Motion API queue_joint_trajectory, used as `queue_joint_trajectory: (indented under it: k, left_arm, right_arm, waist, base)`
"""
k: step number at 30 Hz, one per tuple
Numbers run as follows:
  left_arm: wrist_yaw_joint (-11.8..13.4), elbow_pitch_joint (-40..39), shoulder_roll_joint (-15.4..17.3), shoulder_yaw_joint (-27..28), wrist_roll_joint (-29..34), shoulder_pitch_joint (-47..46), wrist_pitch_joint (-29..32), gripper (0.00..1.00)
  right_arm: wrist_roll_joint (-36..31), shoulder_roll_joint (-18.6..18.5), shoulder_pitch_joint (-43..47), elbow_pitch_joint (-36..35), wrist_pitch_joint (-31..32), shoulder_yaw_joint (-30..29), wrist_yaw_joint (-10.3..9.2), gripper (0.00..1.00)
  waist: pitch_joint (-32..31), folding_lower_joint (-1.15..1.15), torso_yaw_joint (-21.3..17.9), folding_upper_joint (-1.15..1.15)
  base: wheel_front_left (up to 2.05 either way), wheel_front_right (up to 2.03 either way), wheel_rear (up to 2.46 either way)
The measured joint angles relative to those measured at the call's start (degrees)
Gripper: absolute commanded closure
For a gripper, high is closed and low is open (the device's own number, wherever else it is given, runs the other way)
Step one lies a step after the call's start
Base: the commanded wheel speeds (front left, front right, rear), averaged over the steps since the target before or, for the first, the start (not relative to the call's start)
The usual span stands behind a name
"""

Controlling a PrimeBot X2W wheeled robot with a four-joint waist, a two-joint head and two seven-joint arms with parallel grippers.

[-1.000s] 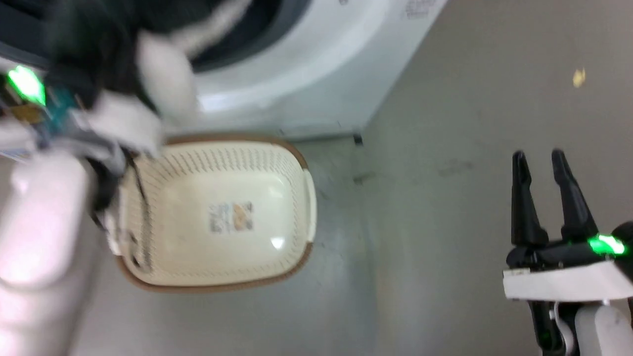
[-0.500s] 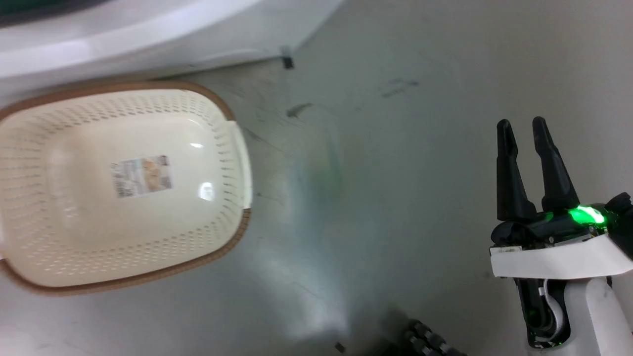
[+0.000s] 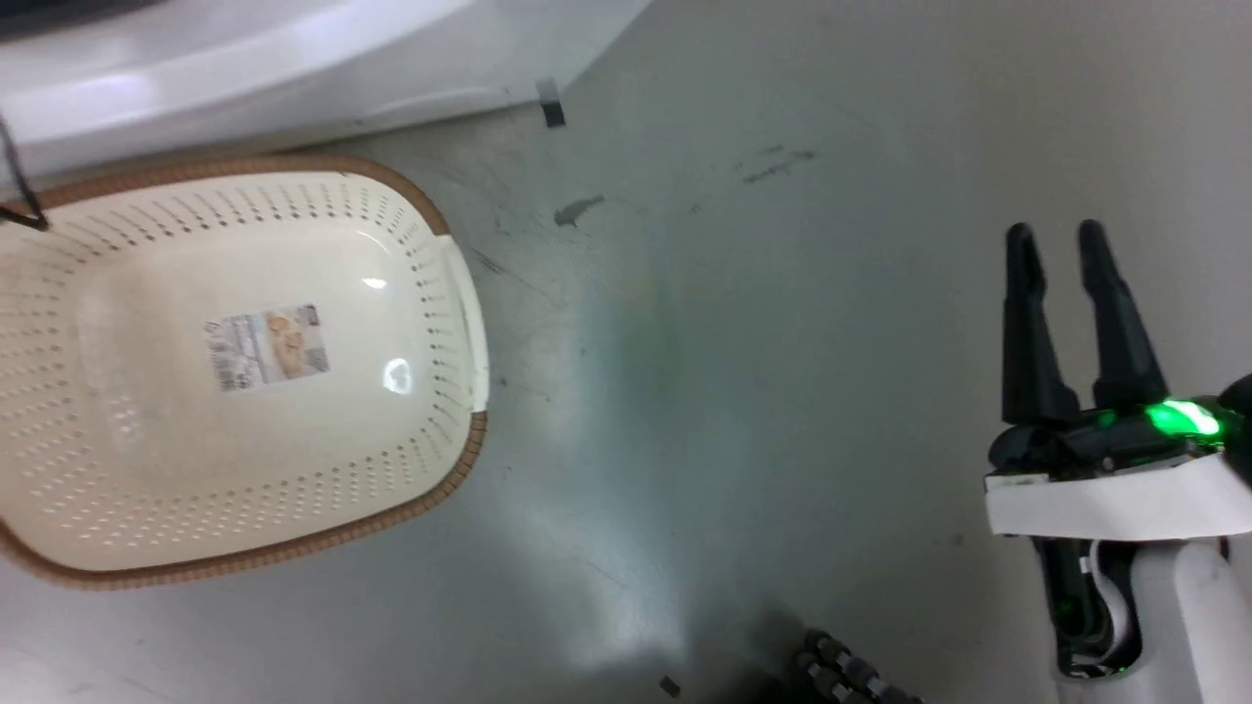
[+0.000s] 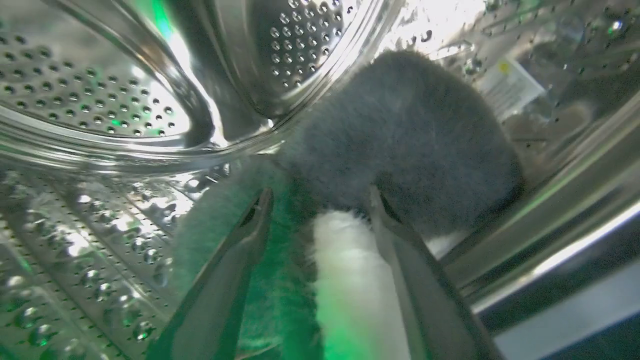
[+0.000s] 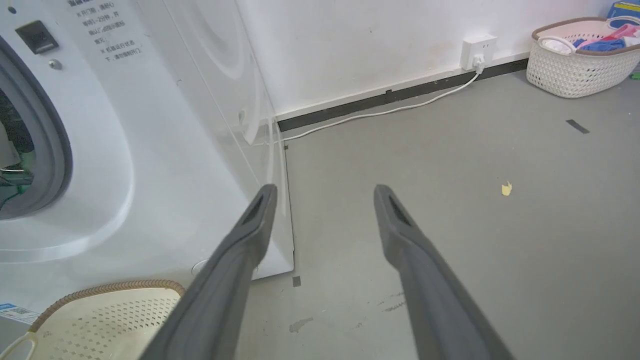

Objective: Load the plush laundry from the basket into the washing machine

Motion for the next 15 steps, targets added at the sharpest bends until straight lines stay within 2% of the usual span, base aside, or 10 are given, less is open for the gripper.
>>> queue_joint_trajectory:
  k: [4,10,15]
  left_arm:
    - [0.5,2.4,-1.8,0.4,-1.9,2.8,-5.0,0.0]
    - [1.3,5.0,-6.3,1.5,-5.5,11.9,-14.1,0.0]
    - [1.9,3.2,-10.8,2.7,-8.9,20.5,-17.7,0.0]
  right_arm:
    - [-2.3,0.0,0.0,-0.2,0.0,-1.5,0.0,0.0]
    - [-6.3,0.0,1.4,-0.4,0.0,-3.6,0.0,0.0]
    - [-8.9,0.0,3.7,-0.5,0.0,-4.8,0.0,0.0]
  waist:
    - [-2.8,0.0,1.5,0.0]
    - [-8.9,0.0,4.5,0.0]
    - [-15.0,-0.02,7.9,0.0]
  base:
    - [0.0,0.0,0.0]
    - [0.0,0.0,0.0]
    - [0.0,0.0,0.0]
